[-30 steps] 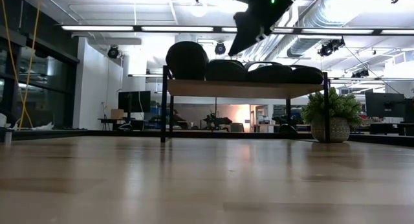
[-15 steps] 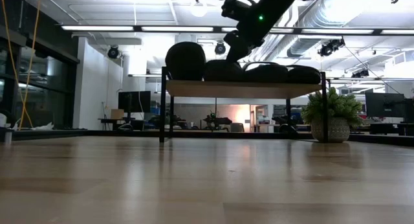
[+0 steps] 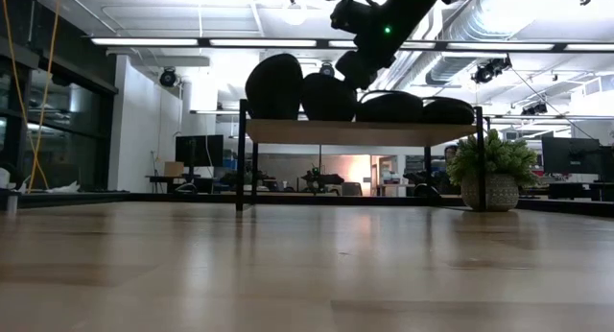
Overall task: Pick and place slides into the shelf
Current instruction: Adjust the black slippers on the shelf
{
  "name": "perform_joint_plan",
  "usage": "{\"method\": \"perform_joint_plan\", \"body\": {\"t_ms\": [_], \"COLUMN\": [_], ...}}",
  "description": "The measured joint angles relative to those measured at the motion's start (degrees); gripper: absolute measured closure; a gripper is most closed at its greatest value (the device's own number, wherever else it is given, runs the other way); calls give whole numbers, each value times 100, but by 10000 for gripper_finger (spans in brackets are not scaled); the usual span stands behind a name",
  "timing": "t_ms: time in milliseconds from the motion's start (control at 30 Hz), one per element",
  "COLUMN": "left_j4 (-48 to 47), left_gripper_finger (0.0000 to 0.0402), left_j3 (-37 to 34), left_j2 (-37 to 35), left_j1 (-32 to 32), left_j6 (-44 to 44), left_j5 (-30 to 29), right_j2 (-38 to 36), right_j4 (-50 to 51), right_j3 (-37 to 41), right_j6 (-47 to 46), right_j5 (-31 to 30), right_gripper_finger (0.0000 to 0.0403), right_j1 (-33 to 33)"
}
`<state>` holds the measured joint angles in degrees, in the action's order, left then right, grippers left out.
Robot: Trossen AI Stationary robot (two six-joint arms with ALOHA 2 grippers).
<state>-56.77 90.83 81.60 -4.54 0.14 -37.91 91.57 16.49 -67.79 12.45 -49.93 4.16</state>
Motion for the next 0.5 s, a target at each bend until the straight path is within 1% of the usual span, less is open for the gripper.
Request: {"method": "perform_joint_plan", "body": {"t_ms": [233, 333, 433, 500], "left_j4": [-46, -44, -44, -44], "left_gripper_finger": [224, 224, 224, 224], "left_j3": [0, 0, 0, 0], "left_j2": [0, 0, 0, 0], "left_j1": [0, 0, 0, 0], "left_j6": [-46, -52, -59, -61], "left_j5": [1, 2, 2, 2], "right_j2": [0, 0, 0, 0], "right_j4": [178, 316, 336, 337], "right_j3": [0, 0, 0, 0], "right_j6": [5, 11, -155, -219], "right_j5": [79, 253, 47, 81], "right_gripper_finger": [261, 261, 261, 261], "right_j1": [0, 2, -4, -4]}}
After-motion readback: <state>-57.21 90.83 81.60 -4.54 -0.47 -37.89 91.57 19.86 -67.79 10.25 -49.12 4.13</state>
